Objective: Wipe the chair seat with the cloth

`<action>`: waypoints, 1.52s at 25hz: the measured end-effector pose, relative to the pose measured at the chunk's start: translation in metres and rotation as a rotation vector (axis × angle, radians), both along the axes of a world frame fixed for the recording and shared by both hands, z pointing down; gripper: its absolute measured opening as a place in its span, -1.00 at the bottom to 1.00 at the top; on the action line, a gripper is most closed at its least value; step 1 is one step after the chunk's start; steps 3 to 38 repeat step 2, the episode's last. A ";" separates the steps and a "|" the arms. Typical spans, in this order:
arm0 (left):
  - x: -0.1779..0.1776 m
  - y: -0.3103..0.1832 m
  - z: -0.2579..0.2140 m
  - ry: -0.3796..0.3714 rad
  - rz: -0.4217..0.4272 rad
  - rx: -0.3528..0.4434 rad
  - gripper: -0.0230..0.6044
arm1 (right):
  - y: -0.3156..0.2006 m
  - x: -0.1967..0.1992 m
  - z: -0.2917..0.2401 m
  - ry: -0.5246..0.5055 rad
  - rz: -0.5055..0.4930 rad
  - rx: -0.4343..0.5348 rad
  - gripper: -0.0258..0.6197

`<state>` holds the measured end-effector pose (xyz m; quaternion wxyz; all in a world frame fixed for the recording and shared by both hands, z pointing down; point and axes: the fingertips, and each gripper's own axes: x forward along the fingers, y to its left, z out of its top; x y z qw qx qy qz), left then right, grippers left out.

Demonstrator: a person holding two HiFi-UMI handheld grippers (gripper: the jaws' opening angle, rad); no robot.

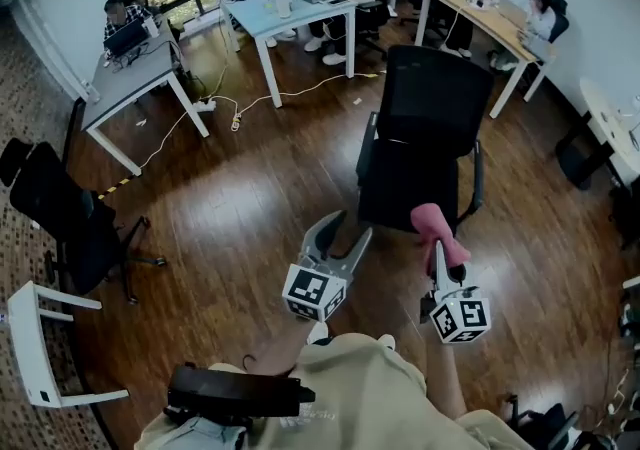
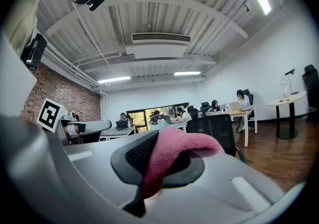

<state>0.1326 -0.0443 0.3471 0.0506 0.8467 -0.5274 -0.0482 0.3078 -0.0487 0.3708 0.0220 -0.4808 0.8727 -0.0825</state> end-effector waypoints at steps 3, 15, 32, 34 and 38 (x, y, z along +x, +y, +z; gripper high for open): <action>0.020 0.001 0.004 0.025 0.038 -0.018 -0.29 | 0.004 0.021 0.003 0.000 0.047 -0.023 -0.87; 0.020 0.001 0.004 0.025 0.038 -0.018 -0.29 | 0.004 0.021 0.003 0.000 0.047 -0.023 -0.87; 0.020 0.001 0.004 0.025 0.038 -0.018 -0.29 | 0.004 0.021 0.003 0.000 0.047 -0.023 -0.87; 0.020 0.001 0.004 0.025 0.038 -0.018 -0.29 | 0.004 0.021 0.003 0.000 0.047 -0.023 -0.87; 0.020 0.001 0.004 0.025 0.038 -0.018 -0.29 | 0.004 0.021 0.003 0.000 0.047 -0.023 -0.87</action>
